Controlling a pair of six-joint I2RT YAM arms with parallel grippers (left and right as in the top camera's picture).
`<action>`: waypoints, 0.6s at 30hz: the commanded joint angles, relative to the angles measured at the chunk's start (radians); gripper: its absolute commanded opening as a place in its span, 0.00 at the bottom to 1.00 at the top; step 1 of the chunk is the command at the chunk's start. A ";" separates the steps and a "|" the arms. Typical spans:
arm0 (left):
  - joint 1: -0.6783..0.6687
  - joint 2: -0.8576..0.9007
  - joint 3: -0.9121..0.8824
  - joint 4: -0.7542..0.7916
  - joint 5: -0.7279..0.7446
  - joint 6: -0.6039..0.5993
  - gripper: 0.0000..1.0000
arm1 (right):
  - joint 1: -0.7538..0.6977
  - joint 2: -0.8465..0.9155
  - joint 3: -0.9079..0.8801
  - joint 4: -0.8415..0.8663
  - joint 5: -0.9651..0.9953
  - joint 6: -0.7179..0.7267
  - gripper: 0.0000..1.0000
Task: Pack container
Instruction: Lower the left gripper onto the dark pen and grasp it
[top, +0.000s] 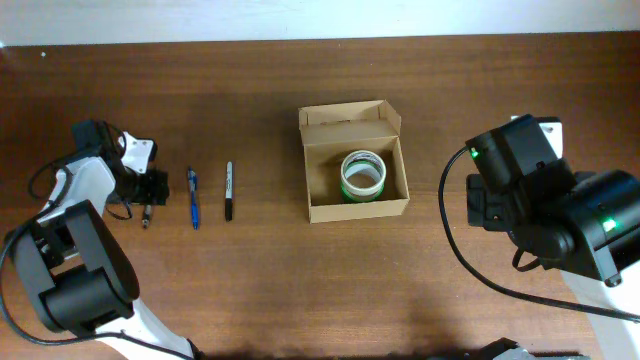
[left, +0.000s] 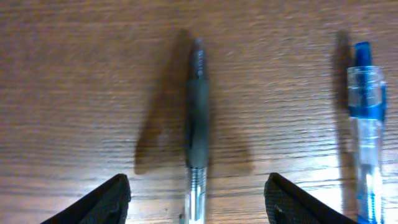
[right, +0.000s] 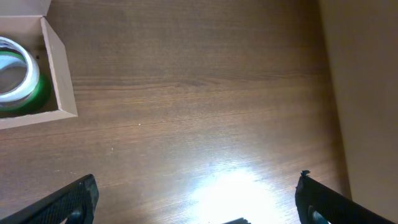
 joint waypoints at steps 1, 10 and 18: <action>0.005 0.010 -0.006 -0.004 -0.052 -0.024 0.70 | -0.004 -0.001 -0.002 -0.006 -0.002 0.013 0.99; 0.005 0.011 -0.007 -0.017 -0.051 -0.024 0.64 | -0.004 -0.001 -0.002 -0.006 -0.002 0.013 0.99; 0.005 0.011 -0.024 -0.019 -0.048 -0.028 0.59 | -0.004 -0.001 -0.002 -0.006 -0.002 0.013 0.99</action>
